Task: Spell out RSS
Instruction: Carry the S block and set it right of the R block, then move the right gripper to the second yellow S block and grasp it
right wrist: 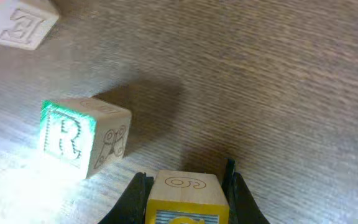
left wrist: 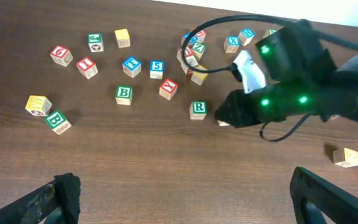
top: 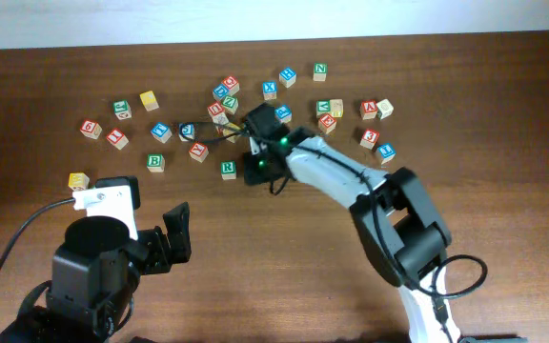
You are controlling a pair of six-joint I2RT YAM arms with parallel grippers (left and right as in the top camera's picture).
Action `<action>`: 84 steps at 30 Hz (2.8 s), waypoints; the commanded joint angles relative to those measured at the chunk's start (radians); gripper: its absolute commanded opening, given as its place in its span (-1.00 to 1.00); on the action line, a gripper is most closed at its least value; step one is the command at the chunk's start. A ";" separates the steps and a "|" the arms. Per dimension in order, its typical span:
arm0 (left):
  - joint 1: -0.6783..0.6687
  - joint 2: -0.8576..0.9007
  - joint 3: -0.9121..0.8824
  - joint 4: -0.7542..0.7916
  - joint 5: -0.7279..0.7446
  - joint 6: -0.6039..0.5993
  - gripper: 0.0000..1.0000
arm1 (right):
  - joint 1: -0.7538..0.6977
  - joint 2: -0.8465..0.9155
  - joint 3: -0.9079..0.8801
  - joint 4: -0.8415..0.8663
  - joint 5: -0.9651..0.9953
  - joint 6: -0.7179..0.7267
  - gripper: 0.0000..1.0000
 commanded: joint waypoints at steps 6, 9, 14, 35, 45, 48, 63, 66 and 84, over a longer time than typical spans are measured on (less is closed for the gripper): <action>-0.003 -0.004 0.001 0.000 -0.011 -0.010 0.98 | 0.068 0.018 0.020 0.029 0.271 0.195 -0.92; -0.003 -0.004 0.001 0.000 -0.011 -0.010 0.98 | 0.087 0.018 0.020 0.060 0.297 0.214 -0.92; -0.003 -0.004 0.001 0.000 -0.011 -0.010 0.98 | 0.089 0.018 0.020 0.078 0.319 0.225 -0.91; -0.003 -0.004 0.001 0.000 -0.011 -0.010 0.98 | 0.095 0.037 0.019 0.093 0.315 0.225 -0.74; -0.003 -0.004 0.001 0.000 -0.011 -0.010 0.98 | 0.102 0.037 0.019 0.104 0.319 0.225 -0.37; -0.003 -0.004 0.001 0.000 -0.011 -0.010 0.98 | 0.102 0.037 0.019 0.105 0.319 0.225 -0.33; -0.003 -0.004 0.001 0.000 -0.011 -0.010 0.98 | -0.006 0.034 0.123 0.163 0.319 0.122 -0.16; -0.003 -0.004 0.001 0.000 -0.011 -0.010 0.98 | -0.039 0.016 0.283 -0.049 0.323 0.052 -0.15; -0.003 -0.004 0.001 0.000 -0.011 -0.010 0.98 | -0.432 -0.613 0.052 -0.862 0.360 0.071 0.97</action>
